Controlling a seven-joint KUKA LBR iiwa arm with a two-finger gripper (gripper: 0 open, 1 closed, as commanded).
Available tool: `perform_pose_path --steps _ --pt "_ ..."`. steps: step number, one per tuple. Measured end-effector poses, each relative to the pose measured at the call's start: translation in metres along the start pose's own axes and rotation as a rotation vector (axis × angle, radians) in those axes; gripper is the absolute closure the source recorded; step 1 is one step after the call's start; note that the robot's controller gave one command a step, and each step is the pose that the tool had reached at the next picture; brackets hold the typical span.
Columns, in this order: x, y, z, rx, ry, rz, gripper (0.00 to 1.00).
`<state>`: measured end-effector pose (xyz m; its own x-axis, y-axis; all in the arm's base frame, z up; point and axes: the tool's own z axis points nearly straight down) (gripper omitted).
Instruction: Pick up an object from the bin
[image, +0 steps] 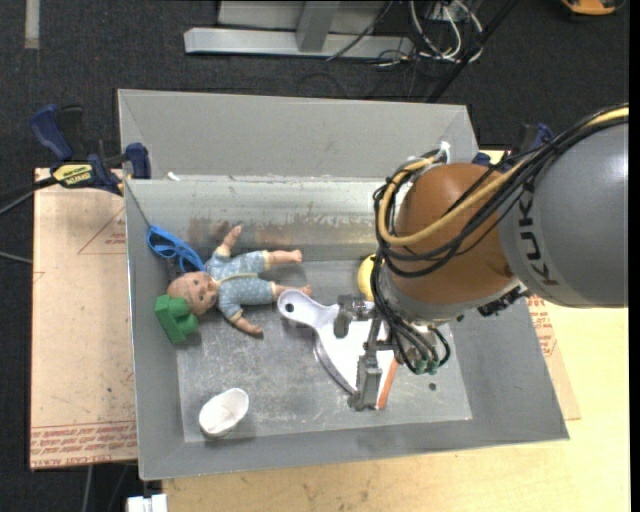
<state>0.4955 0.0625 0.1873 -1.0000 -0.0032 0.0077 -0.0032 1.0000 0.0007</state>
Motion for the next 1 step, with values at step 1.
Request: perform_pose_path --steps 1 --pt "-0.0015 -0.0004 -0.0044 -0.001 -0.008 0.002 0.00"
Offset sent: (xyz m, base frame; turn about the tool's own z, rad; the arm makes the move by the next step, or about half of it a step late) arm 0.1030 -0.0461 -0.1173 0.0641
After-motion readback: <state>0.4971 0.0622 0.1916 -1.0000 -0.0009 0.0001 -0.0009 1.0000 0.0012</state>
